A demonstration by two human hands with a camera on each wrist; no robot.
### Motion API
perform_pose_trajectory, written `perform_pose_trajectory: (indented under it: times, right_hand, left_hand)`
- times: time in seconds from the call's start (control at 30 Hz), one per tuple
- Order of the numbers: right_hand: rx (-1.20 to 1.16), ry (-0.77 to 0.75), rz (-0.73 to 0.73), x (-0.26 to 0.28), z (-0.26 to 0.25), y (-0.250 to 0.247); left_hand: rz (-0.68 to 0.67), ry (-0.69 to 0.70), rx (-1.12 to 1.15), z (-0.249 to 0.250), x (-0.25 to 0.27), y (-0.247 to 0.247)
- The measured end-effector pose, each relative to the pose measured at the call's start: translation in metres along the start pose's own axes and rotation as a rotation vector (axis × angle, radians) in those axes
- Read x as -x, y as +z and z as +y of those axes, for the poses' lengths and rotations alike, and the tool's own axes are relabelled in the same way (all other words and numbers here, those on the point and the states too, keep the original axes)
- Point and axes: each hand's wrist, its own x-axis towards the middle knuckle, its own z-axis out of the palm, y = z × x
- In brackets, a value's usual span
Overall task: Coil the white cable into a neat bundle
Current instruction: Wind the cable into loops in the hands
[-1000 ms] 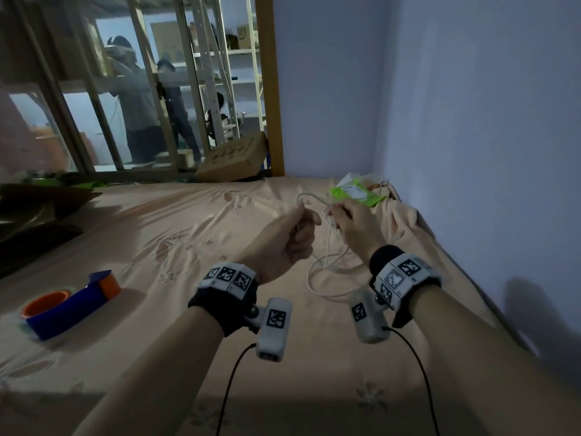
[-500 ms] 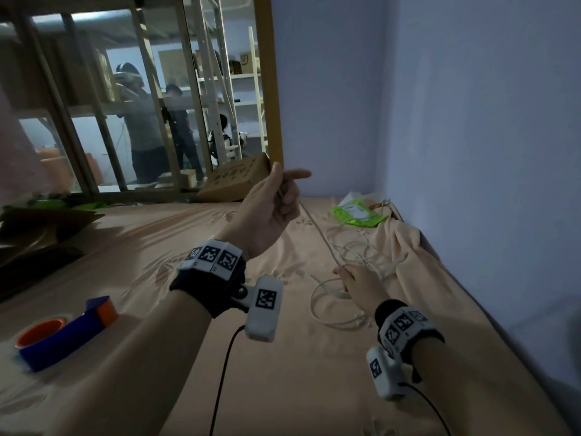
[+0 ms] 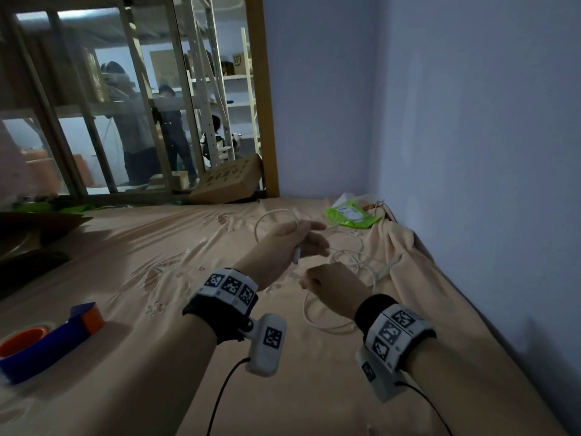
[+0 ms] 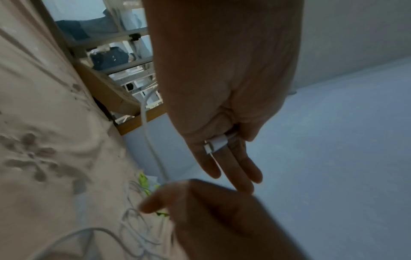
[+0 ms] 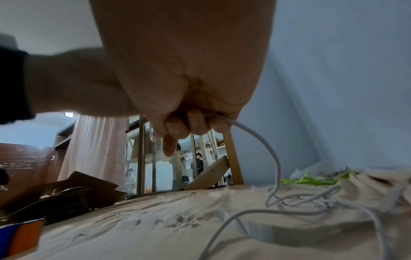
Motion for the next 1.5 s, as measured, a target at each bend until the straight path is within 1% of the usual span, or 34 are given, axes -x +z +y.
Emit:
perform_pose_trajectory:
  times: [0.07, 0.17, 0.23, 0.37, 0.43, 0.5, 0.53, 0.63, 0.8, 0.87, 0.93, 1.0, 1.13, 1.2, 1.27, 1.4, 1.5]
  right_hand:
    - [0.049, -0.061, 0.018, 0.004, -0.007, -0.006]
    - [0.013, -0.140, 0.043, 0.009, -0.010, -0.009]
    - [-0.005, -0.165, 0.039, 0.008, -0.011, -0.009]
    - [-0.108, -0.163, 0.060, 0.008, -0.009, -0.014]
    - [-0.192, -0.138, 0.090, 0.008, -0.009, -0.018]
    - [-0.232, -0.111, 0.109, 0.008, -0.010, -0.023]
    - [-0.239, -0.098, 0.116, 0.007, -0.010, -0.025]
    - [-0.275, -0.066, 0.137, 0.003, -0.003, -0.032]
    - [-0.304, -0.112, 0.136, 0.002, 0.006, -0.041]
    - [-0.319, -0.114, 0.174, -0.001, 0.011, -0.042]
    - [-0.330, -0.094, 0.218, -0.004, 0.015, -0.043]
    - [-0.351, -0.054, 0.253, -0.007, 0.017, -0.046]
    - [-0.417, 0.005, 0.380, -0.011, 0.022, -0.049]
    - [-0.400, 0.044, 0.447, -0.012, 0.024, -0.047]
    - [-0.392, 0.087, 0.479, -0.015, 0.028, -0.042]
    - [-0.364, 0.188, 0.471, -0.022, 0.040, -0.027]
    - [-0.328, 0.305, 0.413, -0.023, 0.046, -0.018]
  left_hand:
    - [0.018, -0.045, -0.102, -0.009, 0.001, -0.005]
    - [0.070, -0.089, -0.120, -0.018, 0.001, -0.010]
    - [0.092, -0.113, -0.133, -0.021, 0.001, -0.012]
    - [0.130, -0.139, -0.161, -0.026, 0.002, -0.015]
    - [0.134, -0.182, -0.243, -0.030, 0.004, -0.013]
    - [0.101, -0.217, -0.350, -0.036, 0.008, -0.008]
    - [0.078, -0.225, -0.361, -0.039, 0.010, -0.006]
    - [0.064, -0.251, -0.251, -0.042, 0.012, -0.001]
    - [0.025, -0.265, -0.163, -0.041, 0.016, -0.005]
    - [0.019, -0.278, -0.099, -0.040, 0.018, -0.005]
    - [0.020, -0.289, -0.097, -0.039, 0.020, -0.004]
    - [0.001, -0.293, -0.101, -0.038, 0.022, -0.006]
    - [-0.011, -0.321, 0.065, -0.037, 0.028, -0.012]
    - [-0.021, -0.305, 0.126, -0.033, 0.031, -0.012]
    - [-0.033, -0.265, 0.176, -0.028, 0.032, -0.011]
    - [-0.043, -0.199, 0.245, -0.021, 0.033, -0.010]
    - [-0.047, -0.172, 0.290, -0.020, 0.034, -0.011]
